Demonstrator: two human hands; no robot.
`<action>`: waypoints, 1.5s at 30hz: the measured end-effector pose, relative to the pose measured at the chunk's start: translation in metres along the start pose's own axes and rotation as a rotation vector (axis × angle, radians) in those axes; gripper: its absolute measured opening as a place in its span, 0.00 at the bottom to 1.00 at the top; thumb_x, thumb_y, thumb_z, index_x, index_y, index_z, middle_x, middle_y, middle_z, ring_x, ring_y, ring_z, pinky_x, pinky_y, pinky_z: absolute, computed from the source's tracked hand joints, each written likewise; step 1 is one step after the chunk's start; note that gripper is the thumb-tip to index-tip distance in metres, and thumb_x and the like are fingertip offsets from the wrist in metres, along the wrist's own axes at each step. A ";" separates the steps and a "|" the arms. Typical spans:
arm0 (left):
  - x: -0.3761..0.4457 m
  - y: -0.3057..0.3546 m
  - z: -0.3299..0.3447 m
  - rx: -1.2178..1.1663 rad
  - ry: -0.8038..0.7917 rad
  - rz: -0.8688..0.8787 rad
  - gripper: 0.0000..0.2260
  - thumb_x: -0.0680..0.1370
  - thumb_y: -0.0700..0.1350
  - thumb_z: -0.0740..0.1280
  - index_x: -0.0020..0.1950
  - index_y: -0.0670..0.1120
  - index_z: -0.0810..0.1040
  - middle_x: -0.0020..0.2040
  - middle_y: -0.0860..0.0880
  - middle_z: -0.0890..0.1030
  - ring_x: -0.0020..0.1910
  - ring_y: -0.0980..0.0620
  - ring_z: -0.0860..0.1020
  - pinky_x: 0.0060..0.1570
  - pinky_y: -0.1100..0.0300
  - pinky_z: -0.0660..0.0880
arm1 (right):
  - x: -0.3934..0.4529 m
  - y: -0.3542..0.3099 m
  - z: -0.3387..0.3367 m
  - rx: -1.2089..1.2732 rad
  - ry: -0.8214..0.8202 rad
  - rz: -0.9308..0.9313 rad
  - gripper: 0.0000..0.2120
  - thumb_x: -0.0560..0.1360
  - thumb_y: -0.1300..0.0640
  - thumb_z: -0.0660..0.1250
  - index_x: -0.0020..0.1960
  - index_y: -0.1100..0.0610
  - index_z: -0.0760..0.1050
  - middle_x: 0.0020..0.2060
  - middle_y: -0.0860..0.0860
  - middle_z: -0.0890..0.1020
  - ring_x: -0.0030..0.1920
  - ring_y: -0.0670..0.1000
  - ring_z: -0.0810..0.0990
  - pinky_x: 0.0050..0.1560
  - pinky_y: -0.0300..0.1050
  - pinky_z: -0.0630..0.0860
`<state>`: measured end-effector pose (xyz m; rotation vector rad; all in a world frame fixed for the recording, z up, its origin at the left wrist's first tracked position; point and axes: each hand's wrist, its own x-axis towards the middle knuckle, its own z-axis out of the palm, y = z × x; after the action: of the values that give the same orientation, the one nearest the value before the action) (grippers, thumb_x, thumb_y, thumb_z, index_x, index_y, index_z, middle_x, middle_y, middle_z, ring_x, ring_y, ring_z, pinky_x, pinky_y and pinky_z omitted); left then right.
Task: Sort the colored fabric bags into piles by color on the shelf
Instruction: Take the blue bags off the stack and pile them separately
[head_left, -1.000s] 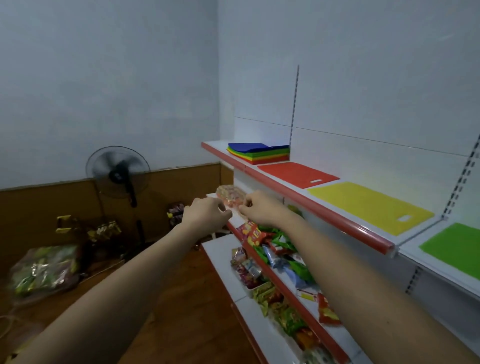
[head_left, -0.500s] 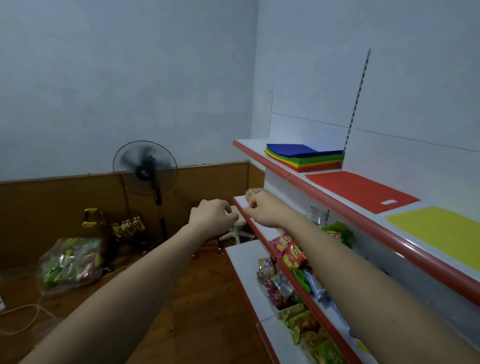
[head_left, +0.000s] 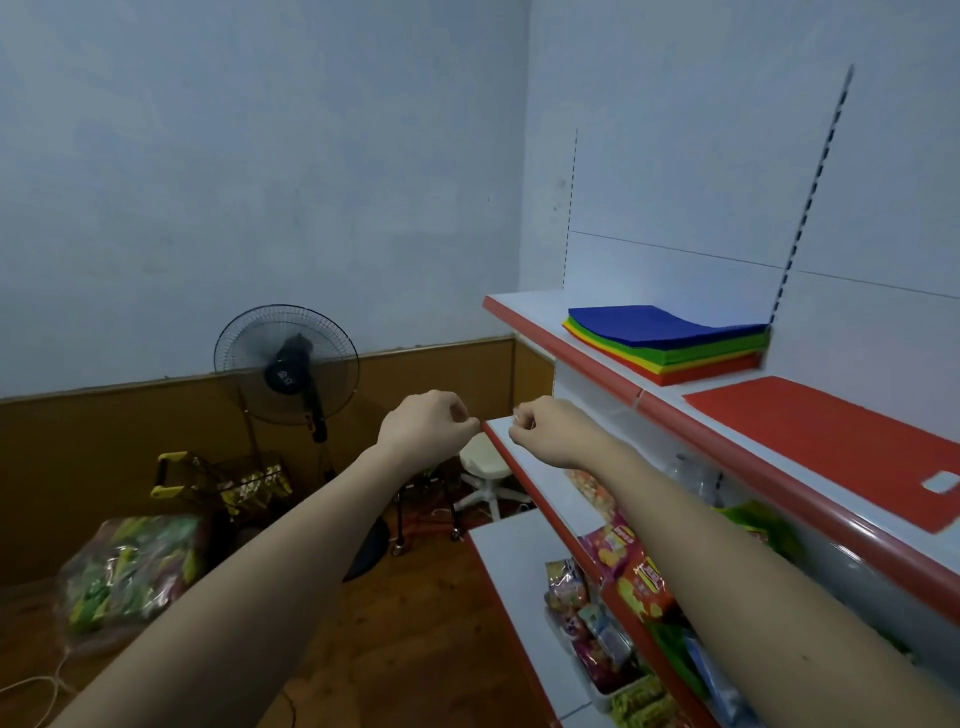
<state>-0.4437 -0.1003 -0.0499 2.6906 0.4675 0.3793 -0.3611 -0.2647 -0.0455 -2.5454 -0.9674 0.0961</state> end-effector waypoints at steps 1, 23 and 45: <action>0.013 -0.006 0.002 0.000 0.000 0.000 0.15 0.77 0.59 0.64 0.57 0.51 0.79 0.49 0.54 0.81 0.46 0.55 0.79 0.45 0.56 0.81 | 0.012 0.001 0.001 -0.002 0.003 0.007 0.15 0.78 0.51 0.62 0.34 0.54 0.72 0.41 0.53 0.83 0.44 0.52 0.83 0.46 0.56 0.82; 0.283 -0.080 0.045 -0.191 -0.067 0.314 0.14 0.78 0.59 0.63 0.57 0.54 0.79 0.48 0.57 0.79 0.48 0.57 0.78 0.52 0.50 0.79 | 0.236 0.035 0.016 0.041 0.212 0.257 0.10 0.79 0.52 0.63 0.43 0.55 0.77 0.38 0.51 0.81 0.39 0.51 0.80 0.42 0.52 0.79; 0.524 0.069 0.174 -0.669 -0.186 0.525 0.11 0.77 0.47 0.66 0.58 0.50 0.80 0.58 0.51 0.77 0.54 0.51 0.75 0.50 0.57 0.73 | 0.232 0.216 -0.077 -0.271 1.121 0.855 0.11 0.76 0.65 0.60 0.57 0.61 0.76 0.51 0.61 0.76 0.52 0.62 0.72 0.50 0.55 0.71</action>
<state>0.1067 -0.0226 -0.0743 2.1154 -0.3777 0.3404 -0.0357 -0.2871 -0.0438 -2.4169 0.5525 -1.1290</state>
